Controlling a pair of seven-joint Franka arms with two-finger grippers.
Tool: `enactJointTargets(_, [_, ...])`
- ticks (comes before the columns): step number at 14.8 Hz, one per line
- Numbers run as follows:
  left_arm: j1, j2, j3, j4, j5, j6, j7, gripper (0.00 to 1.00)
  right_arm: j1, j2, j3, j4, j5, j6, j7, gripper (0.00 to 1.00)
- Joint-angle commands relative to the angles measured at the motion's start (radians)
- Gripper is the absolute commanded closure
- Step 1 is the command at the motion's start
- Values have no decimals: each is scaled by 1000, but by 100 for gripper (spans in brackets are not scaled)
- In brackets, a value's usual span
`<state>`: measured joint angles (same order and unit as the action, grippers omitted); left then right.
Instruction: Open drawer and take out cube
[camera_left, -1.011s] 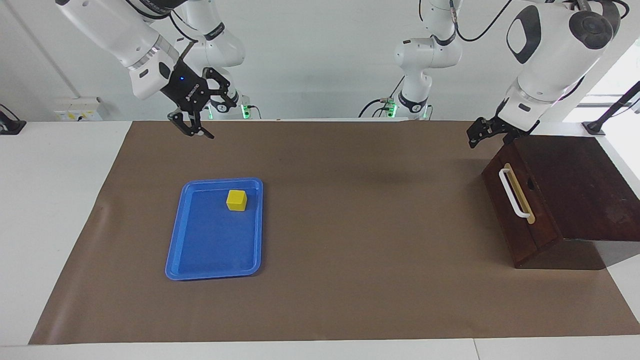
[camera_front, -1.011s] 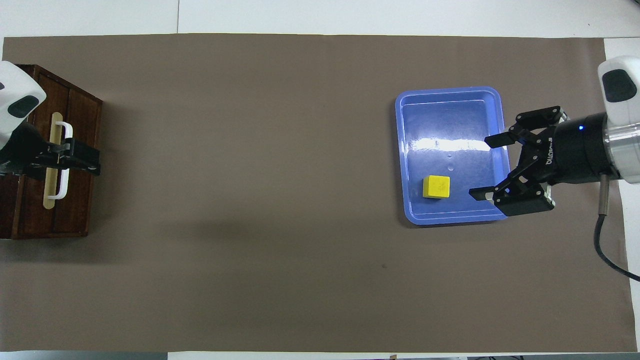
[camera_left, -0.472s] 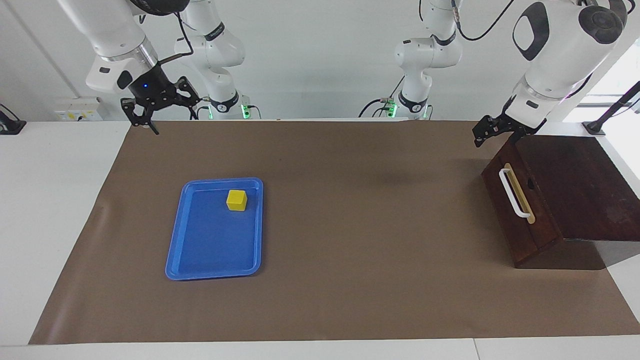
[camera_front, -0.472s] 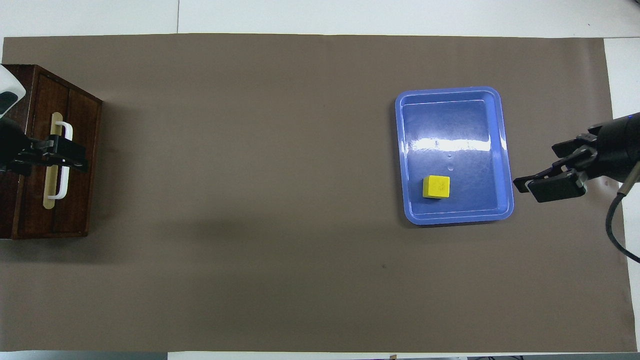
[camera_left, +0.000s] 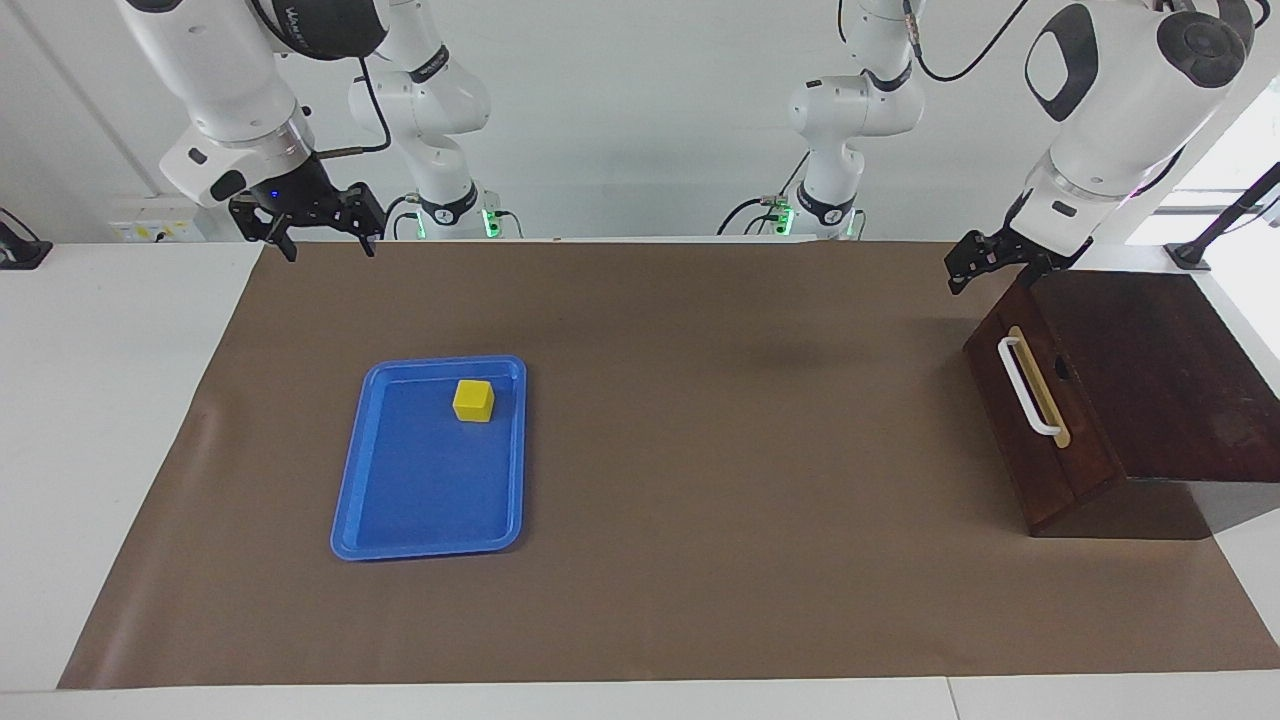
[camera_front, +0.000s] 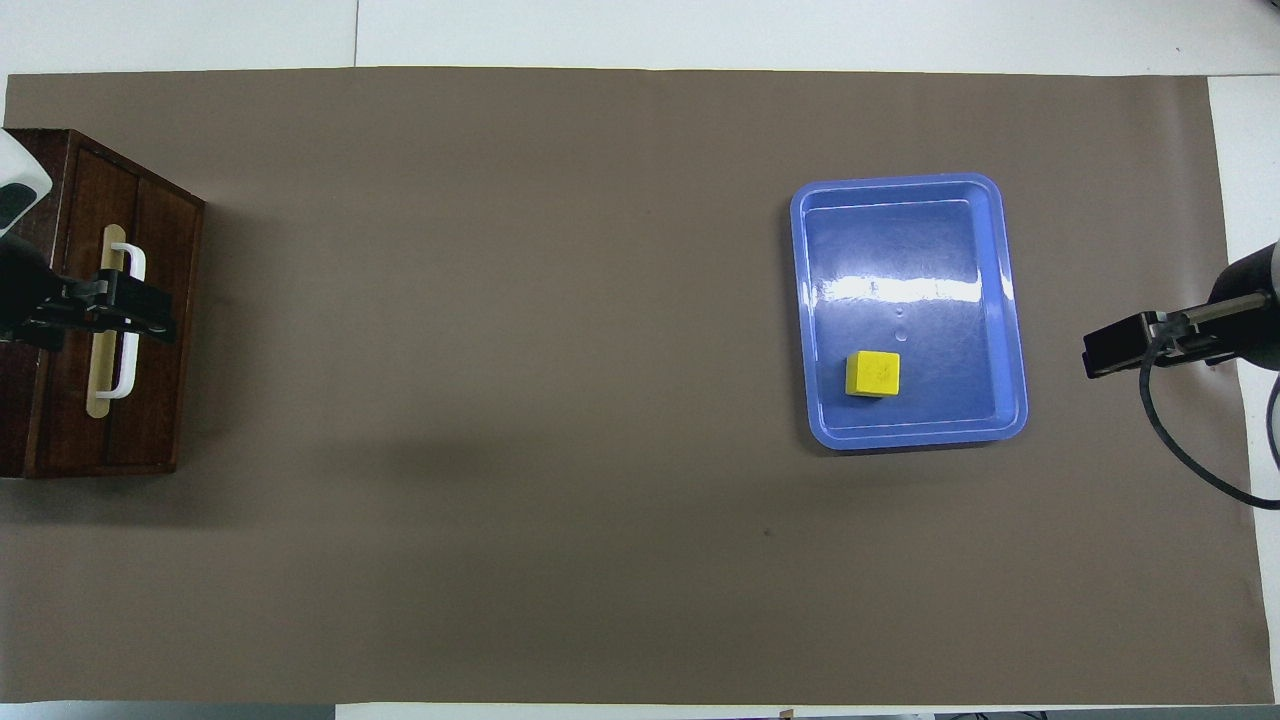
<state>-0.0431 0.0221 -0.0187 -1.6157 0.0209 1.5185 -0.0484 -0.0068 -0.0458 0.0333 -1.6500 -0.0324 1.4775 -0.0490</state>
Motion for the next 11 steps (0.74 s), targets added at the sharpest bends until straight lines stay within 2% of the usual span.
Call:
enactJointTargets(1, [5, -5, 3, 8, -13, -9, 15, 0, -13, 15, 2, 4, -20, 26, 14, 0])
enactJointTargets(11, [3, -4, 5, 10, -13, -9, 13, 0, -15, 11, -10, 12, -26, 52, -20, 0])
